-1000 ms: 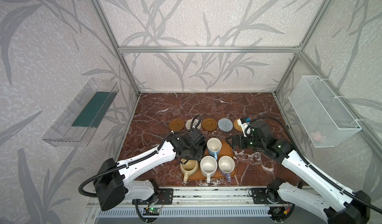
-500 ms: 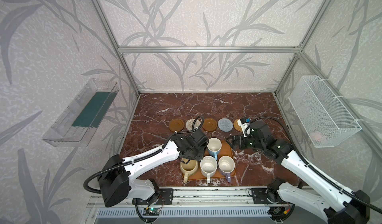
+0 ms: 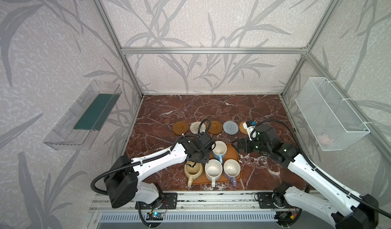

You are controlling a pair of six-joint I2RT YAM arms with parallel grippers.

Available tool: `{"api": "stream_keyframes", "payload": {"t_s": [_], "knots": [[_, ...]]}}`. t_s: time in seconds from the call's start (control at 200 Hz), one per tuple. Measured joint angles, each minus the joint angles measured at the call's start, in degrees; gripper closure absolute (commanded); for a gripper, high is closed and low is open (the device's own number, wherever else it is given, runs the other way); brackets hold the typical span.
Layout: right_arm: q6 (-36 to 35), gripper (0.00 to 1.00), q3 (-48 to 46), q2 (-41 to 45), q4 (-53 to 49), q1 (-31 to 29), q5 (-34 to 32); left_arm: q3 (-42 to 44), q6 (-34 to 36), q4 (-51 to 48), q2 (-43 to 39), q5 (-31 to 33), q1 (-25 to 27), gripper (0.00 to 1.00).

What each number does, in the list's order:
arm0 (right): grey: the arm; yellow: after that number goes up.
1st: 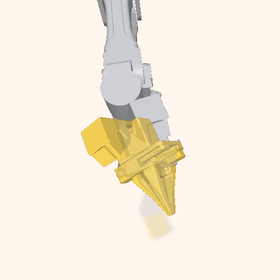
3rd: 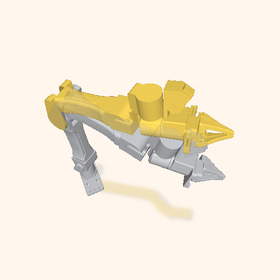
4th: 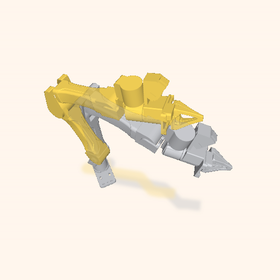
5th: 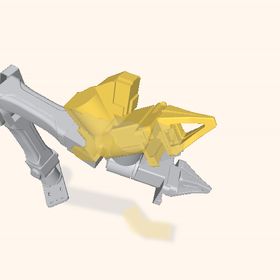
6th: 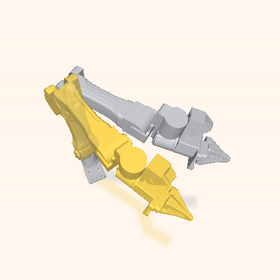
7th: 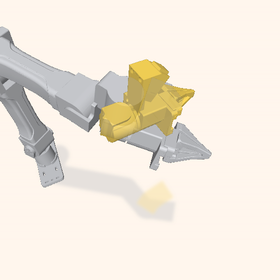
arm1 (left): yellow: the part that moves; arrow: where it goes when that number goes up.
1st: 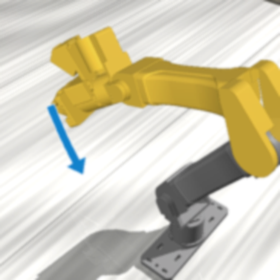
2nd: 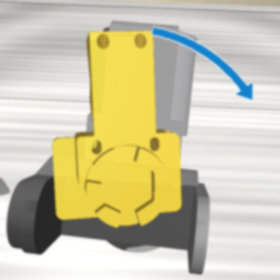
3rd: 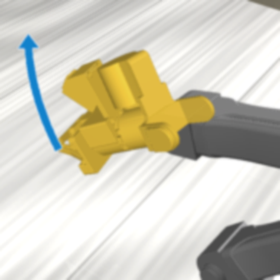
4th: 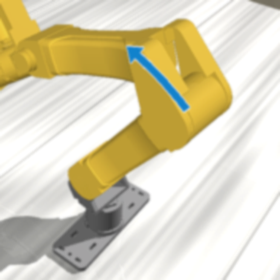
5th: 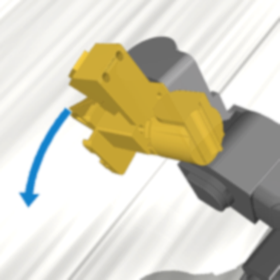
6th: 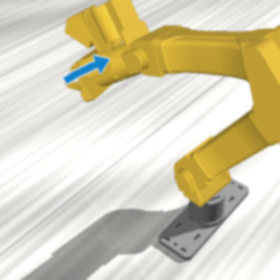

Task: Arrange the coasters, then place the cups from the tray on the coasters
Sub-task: 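Lower left gripper down into the black mug on the tray, then grip the black mug from inside and lift it off the tray with left gripper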

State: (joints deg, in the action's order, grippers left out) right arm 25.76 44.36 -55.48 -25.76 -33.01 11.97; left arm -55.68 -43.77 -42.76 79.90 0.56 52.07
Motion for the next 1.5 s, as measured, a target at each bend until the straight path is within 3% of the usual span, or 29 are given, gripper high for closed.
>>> {"api": "stream_keyframes", "payload": {"t_s": [0.92,1.05,1.385,1.5], "knots": [[0.9,0.03,-0.4,-0.5,0.3,0.0,0.0,-0.2,0.7,2.5,5.2,5.0,0.0,0.73],[0.9,0.03,-0.5,-0.6,0.3,0.0,0.0,-0.2,0.9,2.7,5.6,5.2,0.0,0.83],[0.9,0.03,-0.7,-0.6,0.3,0.0,0.0,-0.6,2.0,2.2,5.8,5.7,0.0,0.88],[0.8,0.03,-0.7,-0.6,0.4,0.0,0.0,-0.7,2.3,2.0,5.7,5.9,0.0,0.99]]}}
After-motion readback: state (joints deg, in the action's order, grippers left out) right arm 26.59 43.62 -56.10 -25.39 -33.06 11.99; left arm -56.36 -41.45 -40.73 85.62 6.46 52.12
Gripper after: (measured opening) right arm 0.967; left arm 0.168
